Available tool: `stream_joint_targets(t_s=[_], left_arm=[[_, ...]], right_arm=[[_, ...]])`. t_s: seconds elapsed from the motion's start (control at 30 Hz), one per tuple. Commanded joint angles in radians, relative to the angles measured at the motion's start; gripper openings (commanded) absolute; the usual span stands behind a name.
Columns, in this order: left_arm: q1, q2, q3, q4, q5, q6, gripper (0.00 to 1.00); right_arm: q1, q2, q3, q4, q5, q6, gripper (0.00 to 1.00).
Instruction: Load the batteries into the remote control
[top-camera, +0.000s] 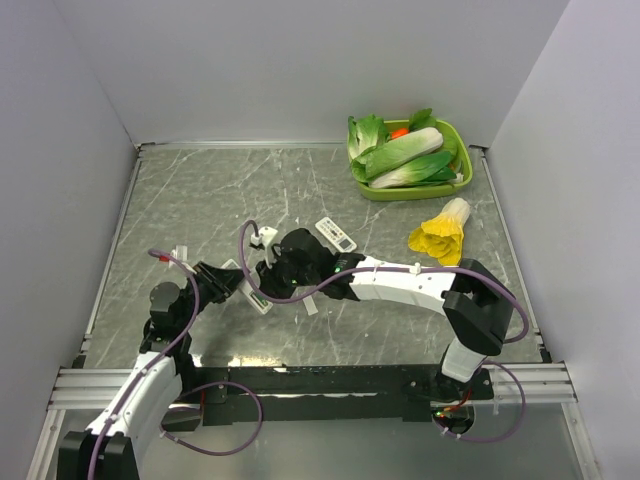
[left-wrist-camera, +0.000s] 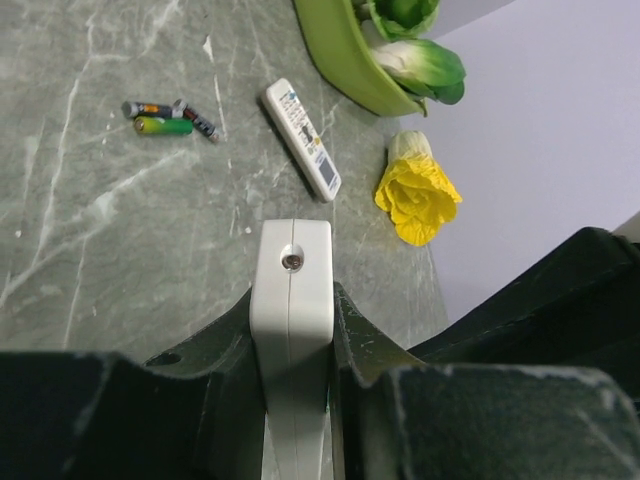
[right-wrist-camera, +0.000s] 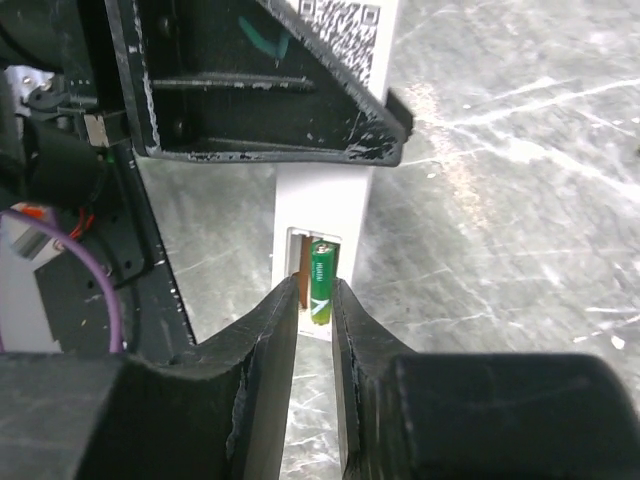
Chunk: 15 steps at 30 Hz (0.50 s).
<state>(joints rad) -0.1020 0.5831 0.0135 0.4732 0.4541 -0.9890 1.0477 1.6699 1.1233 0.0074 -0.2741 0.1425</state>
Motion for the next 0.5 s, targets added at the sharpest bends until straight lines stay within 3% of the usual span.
stream_joint_targets(t_s=[0.0,0.47], left_arm=[[-0.011,0.024,-0.021,0.03,-0.015,-0.016,0.02],[-0.048,0.066,0.003,0.021,-0.069,-0.017,0.02]], right_arm=[[0.012,-0.035,0.003,0.036,0.073,0.016,0.27],[0.043,0.05,0.058,0.019,0.085,0.014,0.33]])
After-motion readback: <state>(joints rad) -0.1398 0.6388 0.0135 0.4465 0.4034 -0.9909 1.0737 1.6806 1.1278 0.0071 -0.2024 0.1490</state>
